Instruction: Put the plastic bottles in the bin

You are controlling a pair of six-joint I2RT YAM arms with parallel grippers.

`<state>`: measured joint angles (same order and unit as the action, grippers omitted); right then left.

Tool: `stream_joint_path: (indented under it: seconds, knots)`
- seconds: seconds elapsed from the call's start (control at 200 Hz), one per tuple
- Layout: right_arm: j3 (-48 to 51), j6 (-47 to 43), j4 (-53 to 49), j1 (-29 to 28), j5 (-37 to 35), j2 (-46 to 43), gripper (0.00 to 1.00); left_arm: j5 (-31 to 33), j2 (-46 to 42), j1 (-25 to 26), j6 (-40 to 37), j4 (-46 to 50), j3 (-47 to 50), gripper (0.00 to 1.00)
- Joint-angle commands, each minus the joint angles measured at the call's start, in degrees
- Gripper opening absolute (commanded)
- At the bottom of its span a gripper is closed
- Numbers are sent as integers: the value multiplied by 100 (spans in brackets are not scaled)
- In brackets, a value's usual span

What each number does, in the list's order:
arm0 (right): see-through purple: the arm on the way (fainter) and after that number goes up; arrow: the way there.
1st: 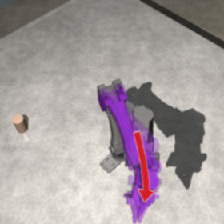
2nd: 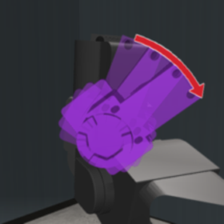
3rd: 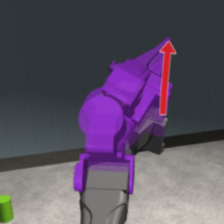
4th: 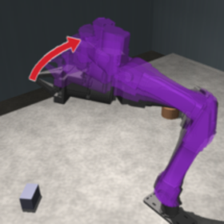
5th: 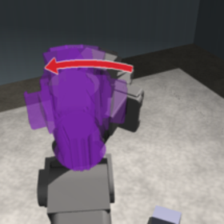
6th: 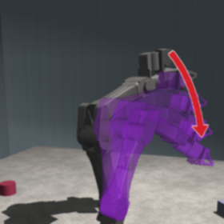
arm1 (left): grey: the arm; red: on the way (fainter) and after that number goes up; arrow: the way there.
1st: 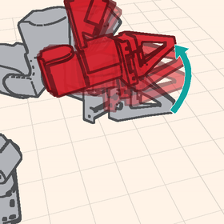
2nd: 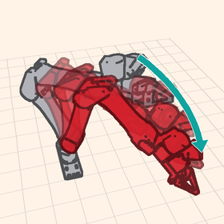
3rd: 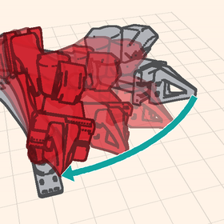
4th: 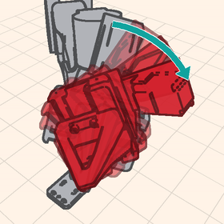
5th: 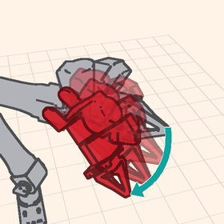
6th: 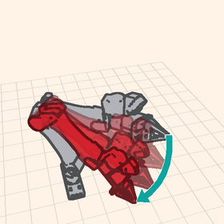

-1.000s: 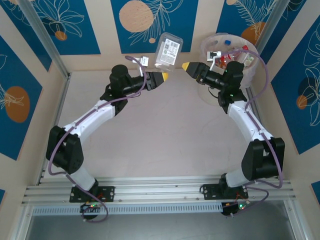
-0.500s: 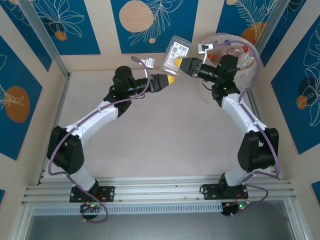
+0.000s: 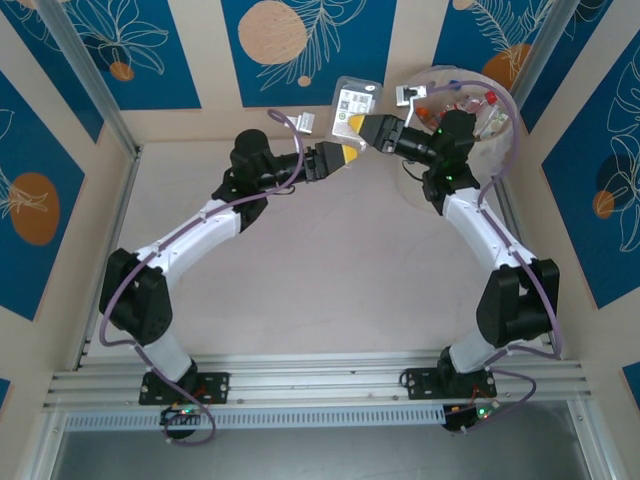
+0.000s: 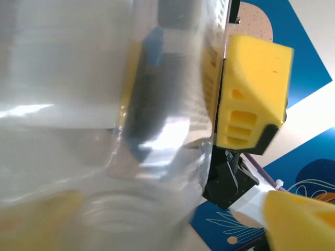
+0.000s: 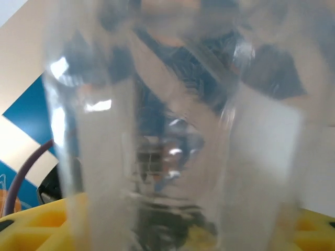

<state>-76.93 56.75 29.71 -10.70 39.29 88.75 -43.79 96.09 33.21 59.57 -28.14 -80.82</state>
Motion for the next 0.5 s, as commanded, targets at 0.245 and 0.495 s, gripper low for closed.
stream_joint_path:
  seconds: [0.245, 0.495]
  knots:
    - [152, -175, -1262, 636, -1037, -824, 18, 258, -161, 53, -189, 36, -264, 100]
    - [22, -582, -2035, 1020, -1778, -1270, 20, 490, -343, 54, -422, 309, 142, 100]
